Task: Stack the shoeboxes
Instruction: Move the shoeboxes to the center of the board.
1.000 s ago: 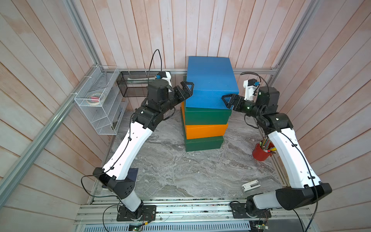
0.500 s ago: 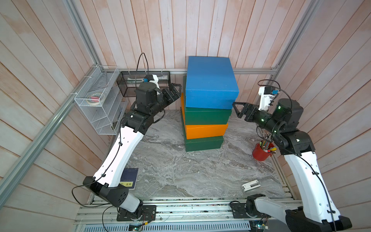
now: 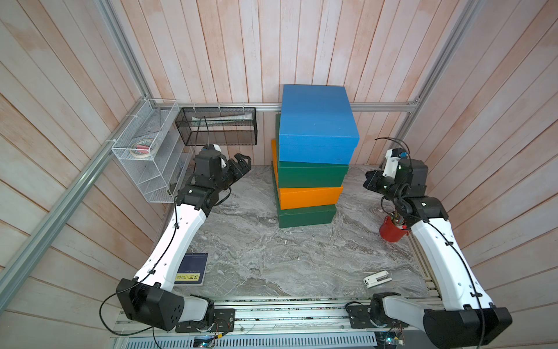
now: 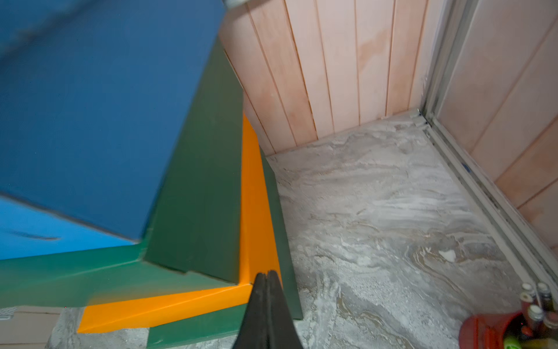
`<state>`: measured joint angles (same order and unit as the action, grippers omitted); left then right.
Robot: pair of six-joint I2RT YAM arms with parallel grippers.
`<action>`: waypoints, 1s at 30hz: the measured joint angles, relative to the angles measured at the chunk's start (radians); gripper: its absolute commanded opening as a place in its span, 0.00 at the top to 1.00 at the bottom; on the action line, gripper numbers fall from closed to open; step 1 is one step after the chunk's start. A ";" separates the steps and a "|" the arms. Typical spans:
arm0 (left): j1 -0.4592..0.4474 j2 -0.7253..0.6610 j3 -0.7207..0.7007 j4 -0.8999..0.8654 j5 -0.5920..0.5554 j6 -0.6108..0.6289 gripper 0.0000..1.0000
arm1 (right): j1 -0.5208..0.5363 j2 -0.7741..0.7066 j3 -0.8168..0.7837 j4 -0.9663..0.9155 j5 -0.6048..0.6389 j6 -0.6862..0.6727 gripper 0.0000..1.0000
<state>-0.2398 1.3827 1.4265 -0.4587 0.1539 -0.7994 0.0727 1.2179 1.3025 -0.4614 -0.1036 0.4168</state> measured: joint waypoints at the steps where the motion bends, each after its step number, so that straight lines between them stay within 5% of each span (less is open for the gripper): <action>1: 0.004 0.004 -0.026 0.007 0.008 -0.002 0.04 | -0.018 0.015 -0.022 0.016 -0.010 0.007 0.99; 13: 0.042 0.251 -0.139 0.135 0.139 -0.036 0.06 | -0.101 0.238 -0.133 0.210 -0.133 0.033 0.94; 30: 0.064 0.627 -0.035 0.279 0.211 -0.102 0.07 | -0.137 0.655 -0.034 0.342 -0.318 0.081 1.00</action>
<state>-0.1757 2.0098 1.3918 -0.1799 0.3645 -0.9012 -0.0643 1.8729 1.2690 -0.1192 -0.4217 0.4976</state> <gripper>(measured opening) 0.934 0.044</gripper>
